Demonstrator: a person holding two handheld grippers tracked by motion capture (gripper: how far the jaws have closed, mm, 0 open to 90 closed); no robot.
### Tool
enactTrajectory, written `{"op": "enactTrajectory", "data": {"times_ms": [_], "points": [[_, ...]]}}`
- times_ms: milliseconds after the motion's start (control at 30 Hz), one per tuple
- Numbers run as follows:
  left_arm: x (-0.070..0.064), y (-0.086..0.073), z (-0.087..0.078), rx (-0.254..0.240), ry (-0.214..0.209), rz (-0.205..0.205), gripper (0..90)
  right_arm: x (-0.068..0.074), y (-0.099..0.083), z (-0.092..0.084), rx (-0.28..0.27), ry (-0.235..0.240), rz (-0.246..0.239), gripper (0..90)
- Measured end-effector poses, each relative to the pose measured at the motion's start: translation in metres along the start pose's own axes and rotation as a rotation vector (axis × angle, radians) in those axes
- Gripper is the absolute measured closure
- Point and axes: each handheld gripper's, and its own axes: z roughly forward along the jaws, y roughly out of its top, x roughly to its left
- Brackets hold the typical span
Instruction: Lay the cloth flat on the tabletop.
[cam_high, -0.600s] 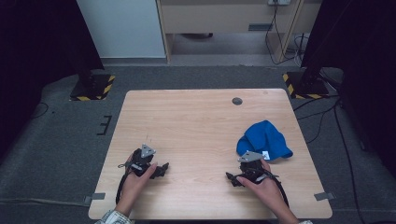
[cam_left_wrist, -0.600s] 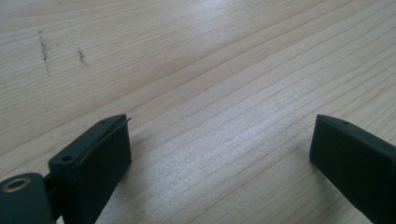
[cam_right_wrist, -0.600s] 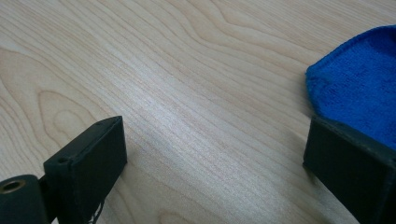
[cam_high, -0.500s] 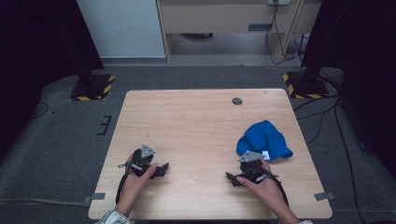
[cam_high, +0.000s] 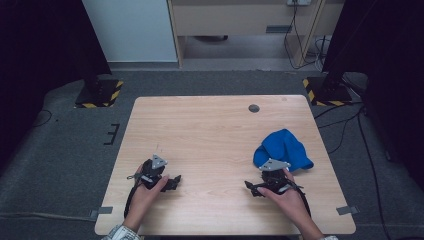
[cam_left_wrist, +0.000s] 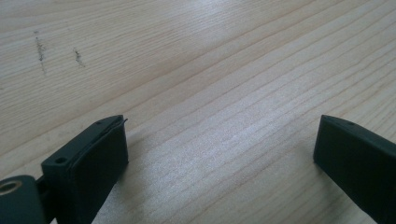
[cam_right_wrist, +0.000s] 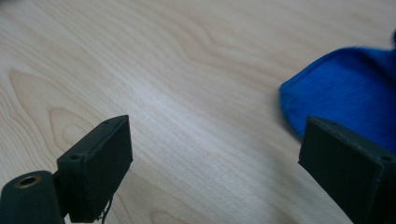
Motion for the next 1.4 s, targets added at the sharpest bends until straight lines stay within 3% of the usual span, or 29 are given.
{"op": "enactTrajectory", "data": {"times_ms": [133,300,600,700,867,1000,1400], "points": [[0.000,0.000,0.000,0.000,0.000,0.001,2.4,-0.008,0.008,-0.015,-0.051,-0.035,0.015,11.7],[-0.001,0.000,0.000,0.002,-0.001,0.005,2.3,-0.024,0.019,-0.029,-0.077,-0.073,0.033,11.3],[-0.001,0.000,-0.001,0.002,-0.001,0.007,2.3,-0.075,0.037,-0.044,-0.095,-0.170,0.107,11.4],[-0.001,0.000,-0.001,0.002,-0.002,0.007,2.3,-0.093,0.042,-0.042,-0.087,-0.213,0.125,11.3],[-0.002,0.000,0.000,0.000,-0.002,0.005,2.2,-0.115,0.041,-0.034,-0.071,-0.242,0.166,10.9],[-0.002,0.000,0.000,0.001,-0.002,0.006,2.1,-0.119,0.031,-0.025,-0.058,-0.254,0.190,12.8],[-0.002,0.000,0.000,0.002,-0.003,0.005,2.0,-0.127,0.009,0.003,0.046,-0.285,0.188,9.9]]}}
